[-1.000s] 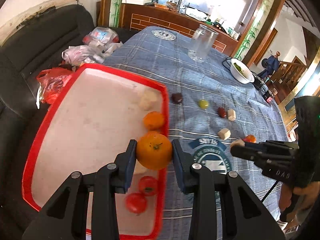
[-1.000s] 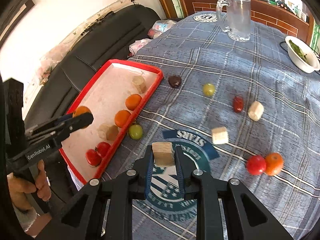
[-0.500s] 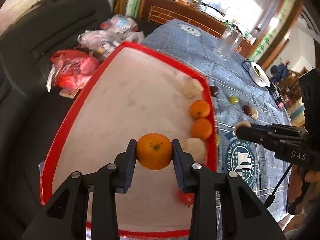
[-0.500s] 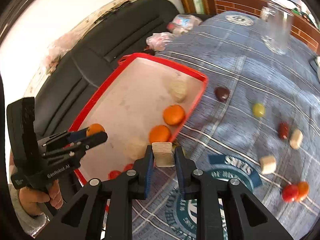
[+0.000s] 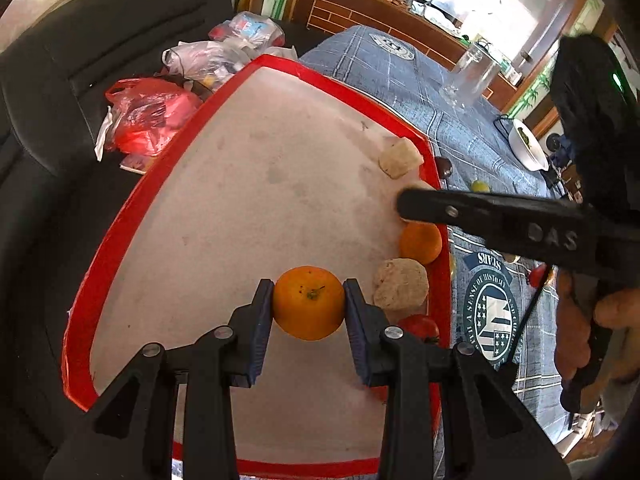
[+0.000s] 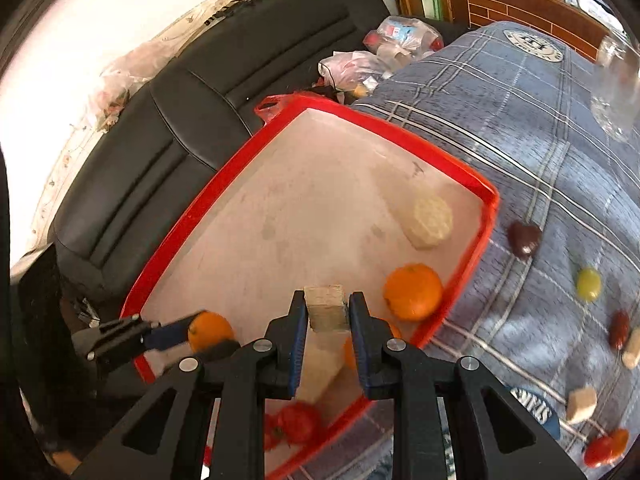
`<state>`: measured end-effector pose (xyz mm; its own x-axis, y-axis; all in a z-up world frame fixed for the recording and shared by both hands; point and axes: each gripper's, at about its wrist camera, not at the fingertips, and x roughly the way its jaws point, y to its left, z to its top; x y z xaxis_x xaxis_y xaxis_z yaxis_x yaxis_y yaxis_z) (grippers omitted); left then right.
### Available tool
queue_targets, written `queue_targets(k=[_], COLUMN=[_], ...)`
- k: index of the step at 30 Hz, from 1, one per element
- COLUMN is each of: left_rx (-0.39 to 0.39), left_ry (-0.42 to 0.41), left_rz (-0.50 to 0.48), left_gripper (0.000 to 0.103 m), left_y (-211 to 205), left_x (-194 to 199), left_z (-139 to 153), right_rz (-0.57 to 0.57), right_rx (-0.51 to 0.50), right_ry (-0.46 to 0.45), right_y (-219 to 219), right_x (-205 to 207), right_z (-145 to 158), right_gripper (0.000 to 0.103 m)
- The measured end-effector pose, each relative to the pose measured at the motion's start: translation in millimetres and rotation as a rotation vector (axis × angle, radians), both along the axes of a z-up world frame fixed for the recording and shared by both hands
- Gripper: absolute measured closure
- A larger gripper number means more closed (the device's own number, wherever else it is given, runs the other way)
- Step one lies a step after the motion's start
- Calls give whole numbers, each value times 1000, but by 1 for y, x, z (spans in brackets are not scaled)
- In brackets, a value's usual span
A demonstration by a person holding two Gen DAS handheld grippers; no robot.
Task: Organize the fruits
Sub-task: 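Carry orange with left gripper into red tray while right gripper carries cube there, release both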
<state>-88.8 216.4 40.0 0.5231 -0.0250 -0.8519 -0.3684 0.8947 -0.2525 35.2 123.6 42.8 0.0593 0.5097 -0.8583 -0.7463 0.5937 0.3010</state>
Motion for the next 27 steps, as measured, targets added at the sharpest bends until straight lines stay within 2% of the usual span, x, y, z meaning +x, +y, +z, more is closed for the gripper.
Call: queue_targets(k=[12,20,27], left_rx=[-3,-27,-35], left_ry=[14,9,10], left_rz=[-48,-39,-40], left_gripper=[71,70,70], left_y=[-4,-2,0], left_x=[7,7,4], left_z=[-4,-6,-6], right_rz=[17,15,3], right_rx=[-36,-65,-44], right_ry=[9,9,11], right_y=[19,25,18], right_x=[1,-2,-3], right_z=[-14,-27,-20], right_gripper=[82,79,76])
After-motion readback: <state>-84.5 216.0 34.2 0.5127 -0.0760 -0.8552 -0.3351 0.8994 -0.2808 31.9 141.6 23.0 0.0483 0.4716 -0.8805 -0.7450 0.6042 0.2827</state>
